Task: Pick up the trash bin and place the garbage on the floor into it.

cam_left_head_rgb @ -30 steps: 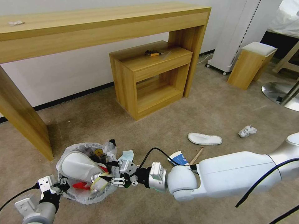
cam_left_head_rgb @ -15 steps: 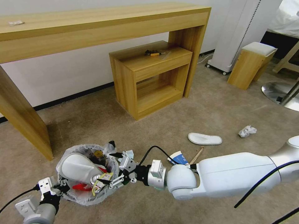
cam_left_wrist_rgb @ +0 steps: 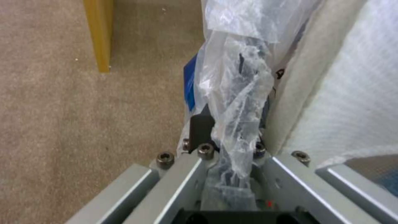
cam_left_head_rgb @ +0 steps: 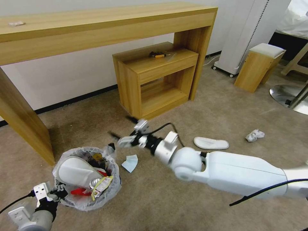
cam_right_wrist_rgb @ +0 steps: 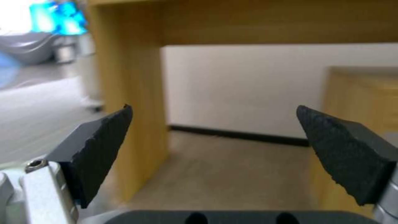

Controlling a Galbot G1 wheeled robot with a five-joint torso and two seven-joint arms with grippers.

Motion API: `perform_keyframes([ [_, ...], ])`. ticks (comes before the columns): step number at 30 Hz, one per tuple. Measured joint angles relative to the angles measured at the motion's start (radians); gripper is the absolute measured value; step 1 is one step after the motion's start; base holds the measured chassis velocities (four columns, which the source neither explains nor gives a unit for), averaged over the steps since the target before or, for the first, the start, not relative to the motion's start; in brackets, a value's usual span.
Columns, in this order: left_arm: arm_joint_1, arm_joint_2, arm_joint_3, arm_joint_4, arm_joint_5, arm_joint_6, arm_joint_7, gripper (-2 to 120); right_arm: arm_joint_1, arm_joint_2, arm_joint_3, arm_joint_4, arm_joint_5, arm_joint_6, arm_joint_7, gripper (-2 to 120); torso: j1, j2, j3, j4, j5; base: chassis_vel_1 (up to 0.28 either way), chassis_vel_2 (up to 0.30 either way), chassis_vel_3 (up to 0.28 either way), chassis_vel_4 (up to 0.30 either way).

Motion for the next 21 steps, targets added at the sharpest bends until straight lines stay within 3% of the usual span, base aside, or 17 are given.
perform_keyframes([
  [4, 0.004, -0.006, -0.023, -0.012, -0.013, -0.001, -0.002, 0, -0.156, -0.039, 0.160, -0.046, -0.040, 0.014, -0.004, 100, 0.000, 0.000, 0.000, -0.0001, 0.0002, 0.000, 0.000, 0.000, 0.000],
  [8, 0.013, -0.008, -0.043, -0.020, -0.023, -0.002, -0.006, 0, -0.248, -0.078, 0.236, -0.079, -0.070, 0.029, -0.010, 100, 0.000, 0.000, 0.000, -0.0001, 0.0001, 0.000, 0.000, 0.000, 0.000],
  [21, 0.038, -0.029, -0.120, -0.013, -0.057, -0.012, -0.012, 0, -0.380, -0.107, 0.359, -0.200, -0.132, 0.066, 0.003, 100, 0.000, 0.000, 0.000, 0.0001, -0.0001, 0.000, 0.000, 0.000, 0.000],
])
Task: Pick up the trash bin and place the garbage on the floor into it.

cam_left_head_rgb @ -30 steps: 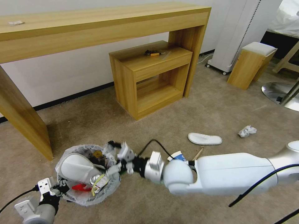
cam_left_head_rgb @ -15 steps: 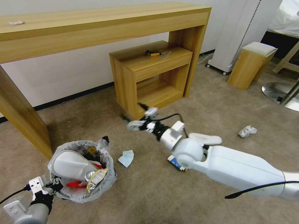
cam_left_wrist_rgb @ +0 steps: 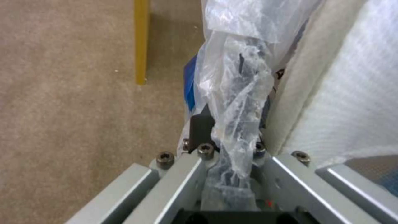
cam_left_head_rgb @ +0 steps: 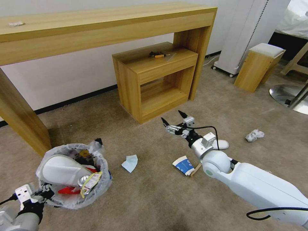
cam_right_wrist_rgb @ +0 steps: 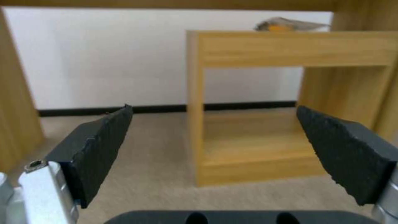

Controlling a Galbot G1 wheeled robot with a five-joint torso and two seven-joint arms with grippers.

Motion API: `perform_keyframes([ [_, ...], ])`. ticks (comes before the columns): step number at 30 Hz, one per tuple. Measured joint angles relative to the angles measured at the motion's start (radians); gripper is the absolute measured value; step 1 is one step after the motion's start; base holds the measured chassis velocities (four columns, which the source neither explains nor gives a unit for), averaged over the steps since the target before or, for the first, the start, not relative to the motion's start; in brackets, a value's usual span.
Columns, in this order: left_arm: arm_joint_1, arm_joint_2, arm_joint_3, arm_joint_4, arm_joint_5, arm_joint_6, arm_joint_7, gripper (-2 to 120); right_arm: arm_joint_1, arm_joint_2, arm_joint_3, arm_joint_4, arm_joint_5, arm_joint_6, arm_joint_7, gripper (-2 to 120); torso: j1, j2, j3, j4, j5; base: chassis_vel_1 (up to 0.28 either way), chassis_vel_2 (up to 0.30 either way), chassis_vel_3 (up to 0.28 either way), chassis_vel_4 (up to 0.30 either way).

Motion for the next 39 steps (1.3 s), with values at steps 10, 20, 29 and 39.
perform_keyframes([
  [10, -0.004, 0.034, -0.024, 0.011, -0.034, -0.001, -0.007, 0, -0.186, -0.039, 0.106, -0.050, -0.043, 0.027, -0.015, 100, 0.000, 0.000, 0.000, -0.0005, -0.0002, 0.000, 0.000, 0.000, 0.000],
  [20, 0.000, 0.010, -0.028, -0.013, -0.039, -0.001, -0.008, 0, -0.299, -0.002, 0.132, -0.147, -0.127, 0.073, -0.052, 100, 0.000, 0.000, 0.000, -0.0002, 0.0000, 0.000, 0.000, 0.000, 0.000],
  [29, 0.001, -0.011, -0.013, -0.024, -0.027, -0.001, -0.006, 0, -0.325, 0.023, 0.171, -0.184, -0.221, 0.163, -0.092, 100, 0.000, 0.000, 0.000, -0.0002, -0.0002, 0.000, 0.000, 0.000, 0.000],
  [39, 0.007, -0.031, 0.001, -0.039, -0.012, -0.001, -0.004, 0, -0.346, 0.043, 0.186, -0.185, -0.257, 0.183, -0.100, 100, 0.000, 0.000, 0.000, 0.0000, -0.0001, 0.000, 0.000, 0.000, 0.000],
])
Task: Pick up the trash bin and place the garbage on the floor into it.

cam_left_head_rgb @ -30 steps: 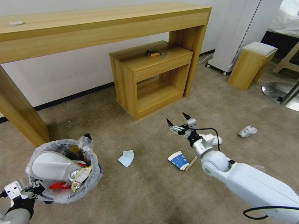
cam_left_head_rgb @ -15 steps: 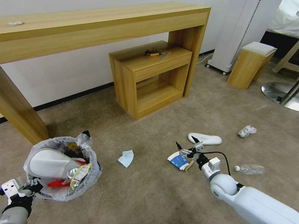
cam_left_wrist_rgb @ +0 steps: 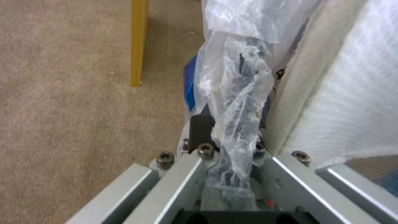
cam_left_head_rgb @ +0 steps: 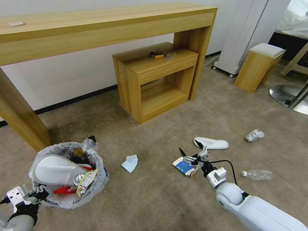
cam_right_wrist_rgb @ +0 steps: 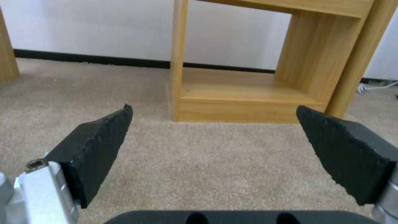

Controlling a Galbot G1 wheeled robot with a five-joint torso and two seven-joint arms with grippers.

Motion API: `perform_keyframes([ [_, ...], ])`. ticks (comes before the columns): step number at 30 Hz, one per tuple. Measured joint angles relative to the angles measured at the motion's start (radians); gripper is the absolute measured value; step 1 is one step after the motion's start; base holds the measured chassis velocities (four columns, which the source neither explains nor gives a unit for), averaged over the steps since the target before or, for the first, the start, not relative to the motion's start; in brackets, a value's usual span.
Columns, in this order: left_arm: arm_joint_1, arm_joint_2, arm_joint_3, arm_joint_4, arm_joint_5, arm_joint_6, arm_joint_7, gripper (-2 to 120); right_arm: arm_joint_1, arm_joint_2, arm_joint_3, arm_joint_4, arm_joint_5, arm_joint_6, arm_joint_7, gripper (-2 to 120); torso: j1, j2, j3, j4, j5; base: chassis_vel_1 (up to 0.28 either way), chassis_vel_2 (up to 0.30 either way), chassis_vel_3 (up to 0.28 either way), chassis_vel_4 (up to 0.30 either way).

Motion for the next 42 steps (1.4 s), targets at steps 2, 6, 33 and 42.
perform_keyframes([
  [2, 0.001, 0.000, 0.001, -0.001, 0.001, -0.001, 0.001, 0, -0.006, 0.001, 0.004, 0.005, -0.001, -0.007, 0.002, 100, 0.000, 0.000, 0.000, 0.0000, 0.0001, 0.000, 0.000, 0.000, 0.000],
  [6, -0.001, -0.002, 0.007, -0.001, 0.006, -0.002, 0.003, 0, -0.009, 0.000, 0.009, 0.010, -0.003, -0.012, 0.011, 100, 0.000, 0.000, 0.000, 0.0000, 0.0000, 0.000, 0.000, 0.000, 0.000],
  [33, -0.013, 0.013, 0.006, 0.007, -0.009, -0.007, 0.001, 0, 0.029, 0.023, -0.057, -0.020, 0.001, 0.022, 0.019, 100, 0.000, 0.000, 0.000, -0.0001, -0.0001, -0.038, 0.033, 0.042, -0.037],
  [42, -0.010, 0.023, -0.012, -0.012, -0.031, -0.006, -0.005, 0, 0.130, 0.056, -0.230, -0.076, 0.047, 0.005, 0.000, 100, 0.000, 0.000, 0.000, -0.0001, -0.0002, 0.000, 0.000, 0.000, 0.000],
])
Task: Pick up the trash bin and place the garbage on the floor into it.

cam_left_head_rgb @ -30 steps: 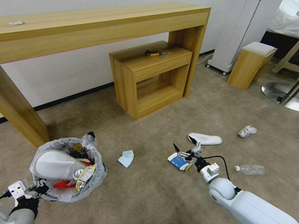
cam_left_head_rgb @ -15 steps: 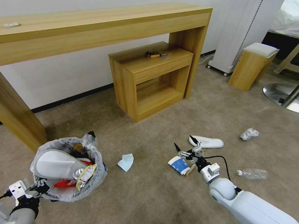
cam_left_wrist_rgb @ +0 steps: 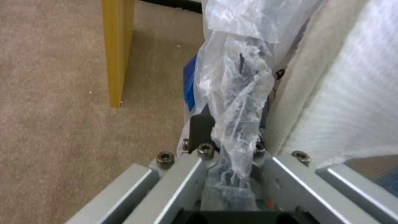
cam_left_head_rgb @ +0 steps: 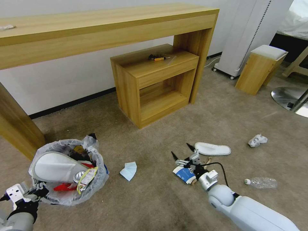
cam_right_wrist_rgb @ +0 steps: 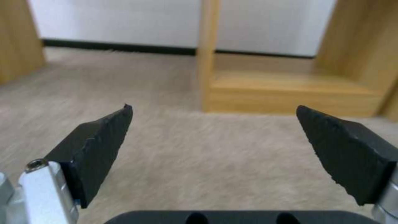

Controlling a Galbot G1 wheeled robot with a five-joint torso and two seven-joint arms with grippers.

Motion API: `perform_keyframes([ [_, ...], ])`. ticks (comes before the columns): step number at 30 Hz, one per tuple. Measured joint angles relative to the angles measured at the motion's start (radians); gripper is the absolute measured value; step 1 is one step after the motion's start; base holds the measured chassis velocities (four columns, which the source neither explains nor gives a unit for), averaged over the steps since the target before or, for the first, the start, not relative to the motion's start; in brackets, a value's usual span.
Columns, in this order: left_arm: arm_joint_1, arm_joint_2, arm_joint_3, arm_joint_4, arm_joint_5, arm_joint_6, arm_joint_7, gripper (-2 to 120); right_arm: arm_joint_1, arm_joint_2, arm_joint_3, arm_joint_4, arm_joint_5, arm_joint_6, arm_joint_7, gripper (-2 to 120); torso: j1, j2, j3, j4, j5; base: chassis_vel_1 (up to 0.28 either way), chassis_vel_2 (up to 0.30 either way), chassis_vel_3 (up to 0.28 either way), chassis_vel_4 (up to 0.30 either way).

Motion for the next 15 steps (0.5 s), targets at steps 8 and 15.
perform_keyframes([
  [8, 0.006, -0.002, 0.000, -0.030, -0.007, 0.005, -0.009, 0, 0.120, 0.056, -0.179, -0.073, 0.074, -0.043, -0.010, 100, 0.000, 0.000, 0.000, 0.0002, 0.0002, 0.000, 0.000, 0.000, 0.000],
  [15, -0.001, 0.004, 0.002, -0.031, -0.012, 0.007, -0.012, 0, 0.179, 0.097, -0.276, -0.139, 0.128, -0.066, -0.017, 100, 0.000, 0.000, 0.000, 0.0001, 0.0001, 0.000, 0.000, 0.000, 0.000],
])
